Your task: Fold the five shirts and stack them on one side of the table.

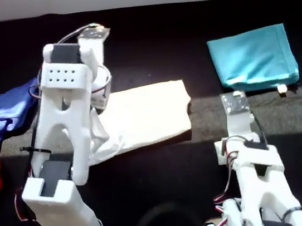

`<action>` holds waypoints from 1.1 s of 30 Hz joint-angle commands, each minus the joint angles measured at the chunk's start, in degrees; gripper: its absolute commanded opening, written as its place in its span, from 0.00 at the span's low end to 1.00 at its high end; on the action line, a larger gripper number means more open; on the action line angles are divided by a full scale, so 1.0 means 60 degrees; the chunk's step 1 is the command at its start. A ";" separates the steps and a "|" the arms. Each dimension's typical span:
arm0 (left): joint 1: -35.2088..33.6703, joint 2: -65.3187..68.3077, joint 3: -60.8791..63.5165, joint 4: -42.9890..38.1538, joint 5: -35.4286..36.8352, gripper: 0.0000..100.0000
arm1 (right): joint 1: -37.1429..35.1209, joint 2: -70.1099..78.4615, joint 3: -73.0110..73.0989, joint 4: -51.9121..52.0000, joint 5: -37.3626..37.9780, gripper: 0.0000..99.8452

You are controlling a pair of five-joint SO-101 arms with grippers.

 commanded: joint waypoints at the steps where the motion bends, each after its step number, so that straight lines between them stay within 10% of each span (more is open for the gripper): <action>1: 0.1267 -0.0447 0.0022 0.0073 0.0073 0.01 | 0.0168 -0.0037 0.0271 -0.0476 -0.0059 0.01; 27: 0.3817 0.5707 -0.7099 -0.1421 0.0864 0.02 | 0.0139 0.0022 0.0242 -0.0491 -0.0059 0.01; 33: 0.3773 0.6322 -0.8271 -0.0967 0.0908 0.22 | 0.0139 0.0051 0.0242 -0.0491 -0.0059 0.01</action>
